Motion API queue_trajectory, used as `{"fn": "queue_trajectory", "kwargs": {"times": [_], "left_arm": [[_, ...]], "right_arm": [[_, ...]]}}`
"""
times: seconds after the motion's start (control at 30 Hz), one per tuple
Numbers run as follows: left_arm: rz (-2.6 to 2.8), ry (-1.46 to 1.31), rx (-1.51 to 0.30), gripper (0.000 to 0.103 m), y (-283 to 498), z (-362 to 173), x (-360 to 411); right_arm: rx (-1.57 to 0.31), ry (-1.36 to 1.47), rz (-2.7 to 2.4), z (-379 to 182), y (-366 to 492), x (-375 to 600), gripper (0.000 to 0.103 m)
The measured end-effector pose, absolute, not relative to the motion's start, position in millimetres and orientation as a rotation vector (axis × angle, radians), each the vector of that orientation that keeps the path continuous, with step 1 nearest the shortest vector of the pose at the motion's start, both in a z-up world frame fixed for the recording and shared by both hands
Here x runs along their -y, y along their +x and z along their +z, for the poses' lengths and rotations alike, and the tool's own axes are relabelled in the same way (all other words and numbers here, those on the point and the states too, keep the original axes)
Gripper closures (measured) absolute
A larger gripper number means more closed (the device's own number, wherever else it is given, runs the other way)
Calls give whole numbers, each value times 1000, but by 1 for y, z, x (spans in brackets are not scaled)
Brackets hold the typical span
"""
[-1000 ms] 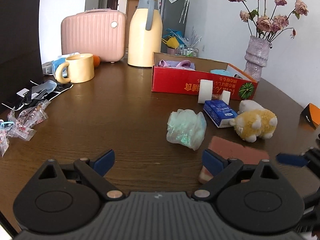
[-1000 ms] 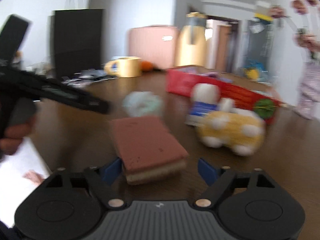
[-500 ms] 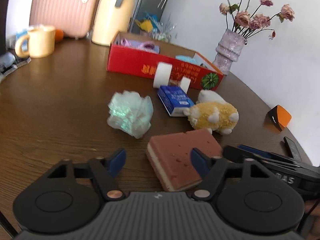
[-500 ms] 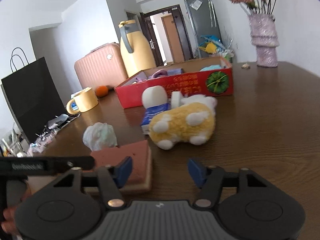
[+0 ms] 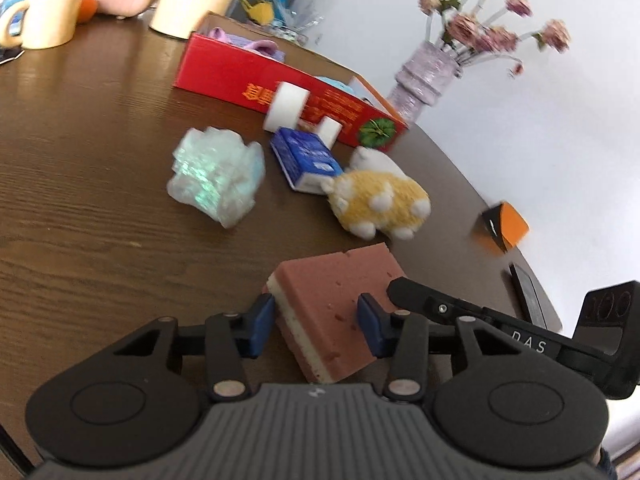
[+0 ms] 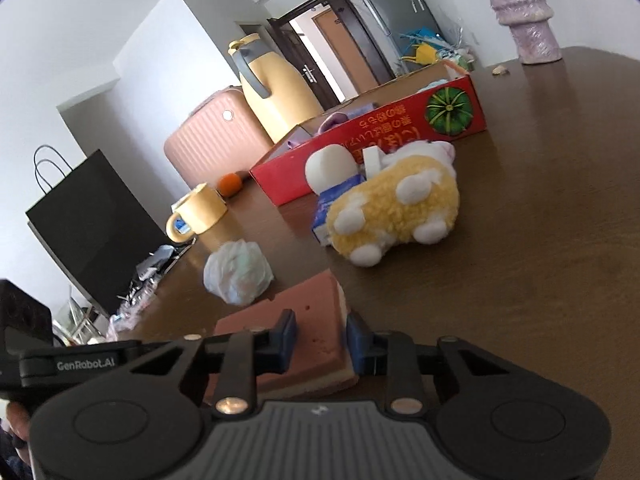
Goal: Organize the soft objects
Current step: 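Carry the sponge block into the red box and open both grippers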
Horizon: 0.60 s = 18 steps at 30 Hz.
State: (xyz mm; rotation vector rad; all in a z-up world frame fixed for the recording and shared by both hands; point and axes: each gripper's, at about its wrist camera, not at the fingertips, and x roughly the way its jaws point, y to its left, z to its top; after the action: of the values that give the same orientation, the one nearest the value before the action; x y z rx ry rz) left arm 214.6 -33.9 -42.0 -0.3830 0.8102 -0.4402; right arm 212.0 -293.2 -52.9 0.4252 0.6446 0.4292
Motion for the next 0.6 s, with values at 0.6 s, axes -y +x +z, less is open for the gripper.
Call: {"fn": "queue_trajectory", "kwargs": {"times": [0.6], "left_arm": [[-561, -232, -617, 62, 353, 87, 105]], "right_arm": [[-458, 403, 349, 76, 357, 355, 78]]}}
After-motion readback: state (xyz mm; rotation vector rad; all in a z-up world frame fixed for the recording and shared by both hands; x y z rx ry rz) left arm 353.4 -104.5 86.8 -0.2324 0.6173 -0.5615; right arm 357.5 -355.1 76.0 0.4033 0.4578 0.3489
